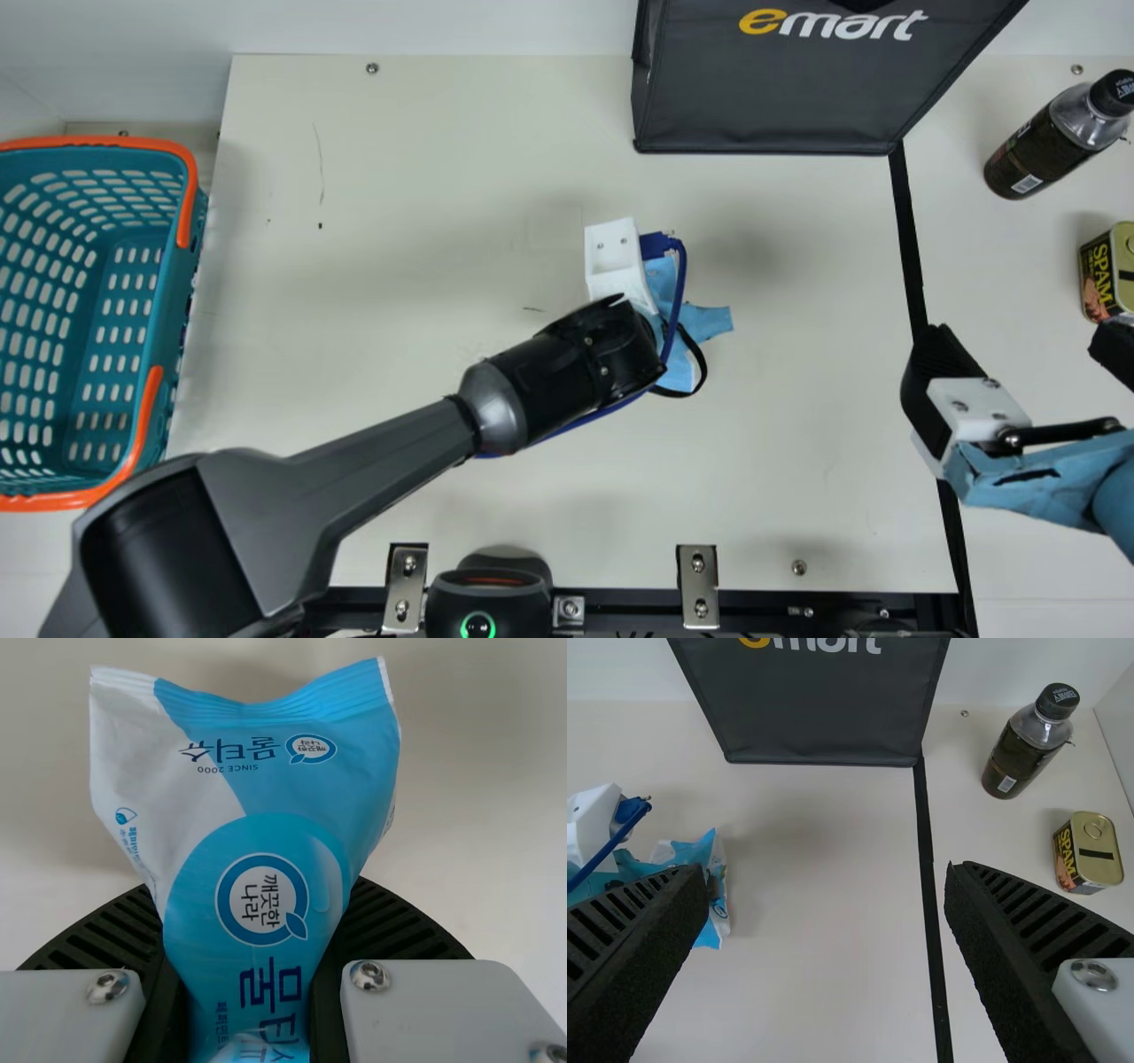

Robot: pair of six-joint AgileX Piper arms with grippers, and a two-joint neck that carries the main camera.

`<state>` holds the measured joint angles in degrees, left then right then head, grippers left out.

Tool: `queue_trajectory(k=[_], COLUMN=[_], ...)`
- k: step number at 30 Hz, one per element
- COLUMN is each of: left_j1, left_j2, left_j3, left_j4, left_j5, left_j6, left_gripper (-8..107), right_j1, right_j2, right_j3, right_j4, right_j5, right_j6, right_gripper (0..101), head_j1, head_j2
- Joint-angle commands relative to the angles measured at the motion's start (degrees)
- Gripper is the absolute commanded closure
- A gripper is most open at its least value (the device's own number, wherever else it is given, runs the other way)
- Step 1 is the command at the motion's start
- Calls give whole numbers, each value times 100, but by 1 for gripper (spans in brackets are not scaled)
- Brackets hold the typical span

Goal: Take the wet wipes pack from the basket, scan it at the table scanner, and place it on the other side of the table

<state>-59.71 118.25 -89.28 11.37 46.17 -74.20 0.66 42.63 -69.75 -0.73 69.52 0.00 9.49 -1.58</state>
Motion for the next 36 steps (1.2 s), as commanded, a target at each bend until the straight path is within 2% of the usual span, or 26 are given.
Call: queue_trajectory(k=[1,11,15,19,27,32,36], left_j1=[-10,3,95,289,963,1458,1822], left_j2=[43,99,-80,-400,-1296,-1909,-2408], left_j3=[-63,-130,65,453,1654,2432,2944], left_j4=[-15,-131,-280,-538,-1549,-2592,-3516], left_j5=[41,36,-215,-629,-1684,-2206,-2421], left_j6=[-35,-68,61,314,1348,2464,3484], left_gripper=[70,37,23,10,9,9,9], right_j1=[0,0,0,0,0,0,0], right_j2=[0,0,0,0,0,0,0], right_j3=[0,0,0,0,0,0,0], right_j4=[0,0,0,0,0,0,0], right_j5=[0,0,0,0,0,-6,-6], right_j6=[0,0,0,0,0,0,0], right_gripper=[6,6,6,6,6,6,6], head_j1=[-157,-157,-157,-157,-157,-157,-157], head_j2=[0,0,0,0,0,0,0])
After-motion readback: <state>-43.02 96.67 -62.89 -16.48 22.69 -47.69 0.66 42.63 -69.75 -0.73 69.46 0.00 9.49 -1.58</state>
